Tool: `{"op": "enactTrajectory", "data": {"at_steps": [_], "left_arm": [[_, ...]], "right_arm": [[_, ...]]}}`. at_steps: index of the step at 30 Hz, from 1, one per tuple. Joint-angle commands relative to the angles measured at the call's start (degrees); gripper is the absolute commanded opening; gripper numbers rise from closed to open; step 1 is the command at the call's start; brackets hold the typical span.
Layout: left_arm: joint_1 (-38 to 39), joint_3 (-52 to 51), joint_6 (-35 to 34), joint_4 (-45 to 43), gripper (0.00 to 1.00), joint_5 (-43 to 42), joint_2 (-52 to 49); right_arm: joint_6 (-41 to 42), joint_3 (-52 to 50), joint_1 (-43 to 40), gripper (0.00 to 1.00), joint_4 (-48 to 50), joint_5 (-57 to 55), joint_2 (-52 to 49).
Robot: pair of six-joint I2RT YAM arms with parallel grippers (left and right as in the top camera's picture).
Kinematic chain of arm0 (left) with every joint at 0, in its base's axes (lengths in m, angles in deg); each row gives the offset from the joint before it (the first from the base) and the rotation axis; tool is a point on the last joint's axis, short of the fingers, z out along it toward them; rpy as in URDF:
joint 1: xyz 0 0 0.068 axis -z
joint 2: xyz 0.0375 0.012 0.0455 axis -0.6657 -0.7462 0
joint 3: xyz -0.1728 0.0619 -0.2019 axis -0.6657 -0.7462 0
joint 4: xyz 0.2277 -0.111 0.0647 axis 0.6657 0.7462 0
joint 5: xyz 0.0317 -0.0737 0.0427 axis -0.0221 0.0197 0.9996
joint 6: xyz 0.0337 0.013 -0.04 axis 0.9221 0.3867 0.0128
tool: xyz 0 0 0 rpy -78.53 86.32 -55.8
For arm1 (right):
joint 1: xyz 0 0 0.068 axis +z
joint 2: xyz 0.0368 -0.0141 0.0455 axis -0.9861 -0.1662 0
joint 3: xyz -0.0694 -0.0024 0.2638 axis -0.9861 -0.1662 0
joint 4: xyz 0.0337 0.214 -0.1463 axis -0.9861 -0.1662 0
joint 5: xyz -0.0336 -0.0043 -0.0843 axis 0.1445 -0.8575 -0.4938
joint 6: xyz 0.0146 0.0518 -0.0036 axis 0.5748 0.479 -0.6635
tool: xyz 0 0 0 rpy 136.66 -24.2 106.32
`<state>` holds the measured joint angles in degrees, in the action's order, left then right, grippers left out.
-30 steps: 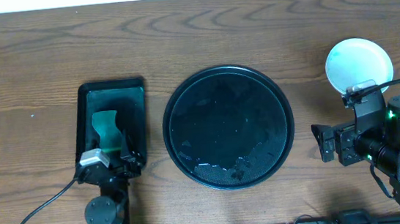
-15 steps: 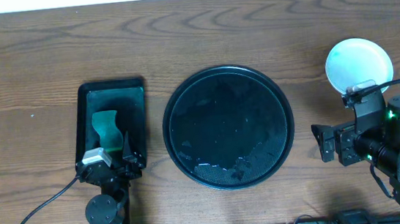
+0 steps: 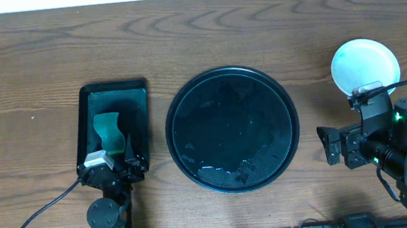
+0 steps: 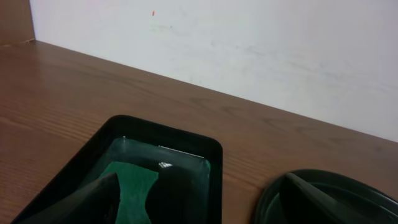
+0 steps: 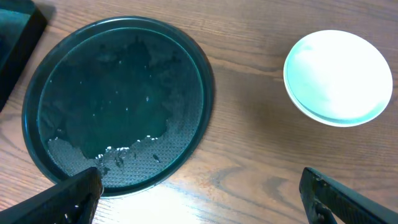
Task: Clean dirty plates on tray and stack at the side
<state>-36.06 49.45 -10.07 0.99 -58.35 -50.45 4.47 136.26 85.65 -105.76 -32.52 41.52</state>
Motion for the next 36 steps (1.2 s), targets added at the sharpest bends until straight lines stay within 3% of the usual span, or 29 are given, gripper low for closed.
{"op": "enactTrajectory", "data": {"at_steps": [1, 26, 31, 36], "left_arm": [[-0.31, -0.46, 0.7, 3.21, 0.82, 0.57, 0.35], [-0.31, -0.46, 0.7, 3.21, 0.82, 0.55, 0.35], [-0.31, -0.46, 0.7, 3.21, 0.82, 0.57, 0.35], [-0.31, -0.46, 0.68, 3.21, 0.82, 0.57, 0.35]], "right_arm": [[-0.74, 0.74, 0.46, 0.99, -0.07, 0.24, 0.02], [-0.81, 0.52, 0.46, 0.99, 1.11, -3.89, 0.15], [-0.74, -1.73, 0.46, 0.99, 6.99, -4.24, 3.76], [-0.7, -12.09, 0.46, 0.99, 19.26, -2.93, 13.79]]}}
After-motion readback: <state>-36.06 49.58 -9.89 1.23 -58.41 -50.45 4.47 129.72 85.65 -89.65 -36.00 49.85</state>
